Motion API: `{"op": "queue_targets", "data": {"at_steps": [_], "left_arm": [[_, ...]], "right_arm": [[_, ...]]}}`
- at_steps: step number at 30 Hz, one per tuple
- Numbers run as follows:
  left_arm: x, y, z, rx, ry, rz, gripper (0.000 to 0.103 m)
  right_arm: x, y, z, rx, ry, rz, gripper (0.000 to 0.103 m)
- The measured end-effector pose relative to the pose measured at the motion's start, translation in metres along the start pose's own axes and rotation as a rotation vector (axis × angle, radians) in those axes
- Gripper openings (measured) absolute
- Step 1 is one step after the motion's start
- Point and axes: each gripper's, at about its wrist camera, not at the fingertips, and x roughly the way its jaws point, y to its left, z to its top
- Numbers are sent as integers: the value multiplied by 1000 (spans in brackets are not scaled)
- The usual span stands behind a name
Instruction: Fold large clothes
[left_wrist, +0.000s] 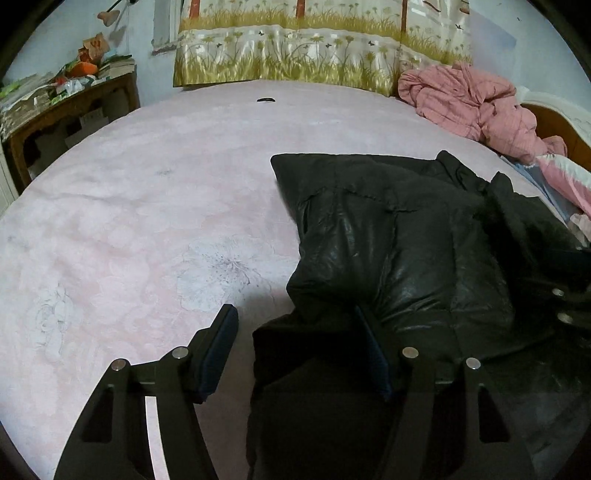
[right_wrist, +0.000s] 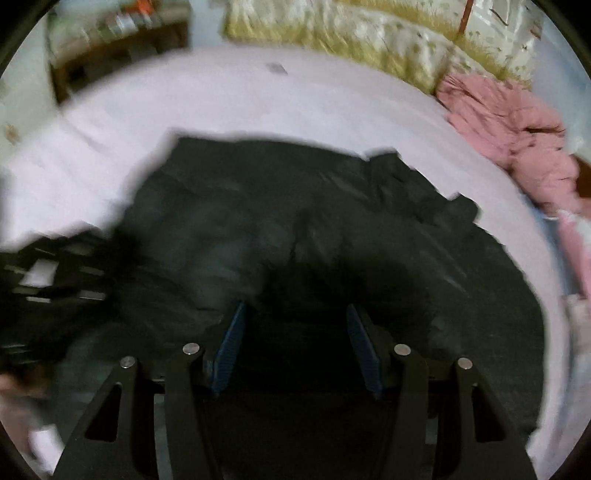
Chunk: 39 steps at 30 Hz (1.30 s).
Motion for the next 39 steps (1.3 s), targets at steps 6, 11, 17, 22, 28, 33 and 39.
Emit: {"op": "queue_targets", "data": {"at_steps": [6,11,17,22,28,33,39], "left_arm": [[-1,-6,-3,16,0,20,66],[-2,-5,-3,15,-2,20,66],[-10,-6,-3,29,-39,40,66],[-8,1,-2,1,-28,11,68],[-7,1,-1,7,-20,12,69],[-7,1,-1,11,-20,18,69],[-6,-4,-2,28,-23,41,70]], "right_arm": [[-34,-79,-20,197,-101,-128,35],[-54,-163,-59,329,-81,-265,32],[-48,-215,-104,546,-97,-33,23],[-56,-229,-128,695,-187,-51,53],[-69,-255,-157,848,-220,-140,55],[-48,-259,-154,826,-171,60,55],[-1,-242,-144,777,27,55,25]]}}
